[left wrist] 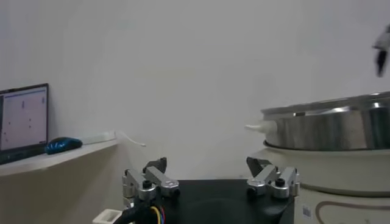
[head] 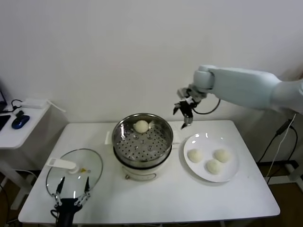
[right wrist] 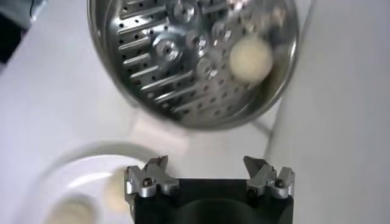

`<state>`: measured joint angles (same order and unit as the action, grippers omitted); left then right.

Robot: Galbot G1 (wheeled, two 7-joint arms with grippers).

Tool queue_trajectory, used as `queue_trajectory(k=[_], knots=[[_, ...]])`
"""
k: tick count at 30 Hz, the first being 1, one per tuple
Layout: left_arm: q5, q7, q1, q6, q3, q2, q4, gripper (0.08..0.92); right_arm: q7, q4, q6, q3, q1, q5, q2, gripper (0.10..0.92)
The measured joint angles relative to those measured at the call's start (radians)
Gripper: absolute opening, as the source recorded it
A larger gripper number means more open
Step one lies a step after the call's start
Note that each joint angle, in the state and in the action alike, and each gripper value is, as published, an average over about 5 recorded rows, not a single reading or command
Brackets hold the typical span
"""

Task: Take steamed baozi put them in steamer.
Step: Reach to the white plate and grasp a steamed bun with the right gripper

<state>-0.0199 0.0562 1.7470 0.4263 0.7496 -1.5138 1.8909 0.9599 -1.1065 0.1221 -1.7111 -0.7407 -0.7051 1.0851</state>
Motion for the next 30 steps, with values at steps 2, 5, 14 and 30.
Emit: queue_trajectory(k=[2, 5, 14, 30], knots=[[0.001, 0.000, -0.002, 0.001, 0.003, 0.001, -0.004, 0.823, -0.010, -0.016, 0.037, -0.006, 0.017, 0.000, -0.019, 0.823], [0.004, 0.000, -0.005, 0.001, 0.004, 0.001, -0.011, 0.823, -0.024, -0.031, 0.082, -0.009, 0.050, 0.013, -0.041, 0.823], [0.013, 0.000, -0.009, 0.004, 0.004, -0.003, -0.027, 0.823, -0.056, -0.026, 0.159, 0.012, 0.162, 0.081, -0.078, 0.823], [0.017, -0.001, -0.010, 0.011, 0.009, 0.001, -0.045, 0.823, -0.100, 0.061, 0.197, 0.106, 0.317, 0.156, -0.076, 0.823]])
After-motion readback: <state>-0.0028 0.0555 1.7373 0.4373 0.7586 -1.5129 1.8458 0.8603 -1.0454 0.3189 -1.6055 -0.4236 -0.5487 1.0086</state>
